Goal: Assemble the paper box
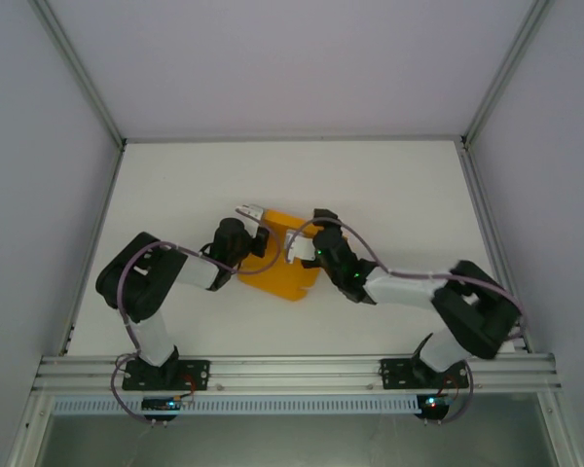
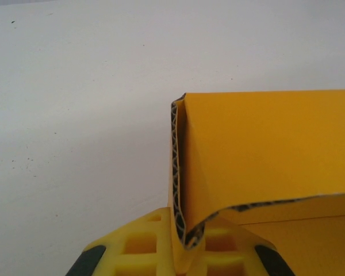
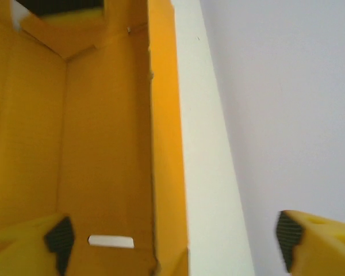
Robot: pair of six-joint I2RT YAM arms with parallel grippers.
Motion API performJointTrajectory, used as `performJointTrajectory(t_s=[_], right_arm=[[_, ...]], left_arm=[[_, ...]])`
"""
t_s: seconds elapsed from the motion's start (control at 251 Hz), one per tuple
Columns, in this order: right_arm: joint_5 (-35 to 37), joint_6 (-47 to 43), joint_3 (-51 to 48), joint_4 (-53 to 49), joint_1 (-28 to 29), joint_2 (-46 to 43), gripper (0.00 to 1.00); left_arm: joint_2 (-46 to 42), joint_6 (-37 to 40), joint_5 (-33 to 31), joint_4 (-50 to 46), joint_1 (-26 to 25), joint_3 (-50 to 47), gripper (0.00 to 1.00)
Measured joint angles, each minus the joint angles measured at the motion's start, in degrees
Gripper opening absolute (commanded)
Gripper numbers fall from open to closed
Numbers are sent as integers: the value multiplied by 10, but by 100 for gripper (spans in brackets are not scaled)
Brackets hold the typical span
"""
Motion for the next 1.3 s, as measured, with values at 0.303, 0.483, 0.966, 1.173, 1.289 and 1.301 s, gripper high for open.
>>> performJointTrajectory(t_s=[0.303,0.483,0.966,1.173,1.289,1.301], right_arm=[[-263,305,45,-193,-85,-167,98],[-320,437,150,-241,-122,-76,91],[-405,469,325,-346,-139,186,73],[-439,478,337,-355,-150,200,65],[-459,479,337,-356,-156,205,64],[-460,479,337,-357,-156,205,64]], left_arm=[[-12,26,35,10,-3,-20,1],[-10,32,40,13,-21,-20,1],[2,16,39,40,-31,-24,5],[5,7,31,45,-31,-25,18],[14,1,30,46,-31,-25,19],[15,-1,29,46,-31,-25,19]])
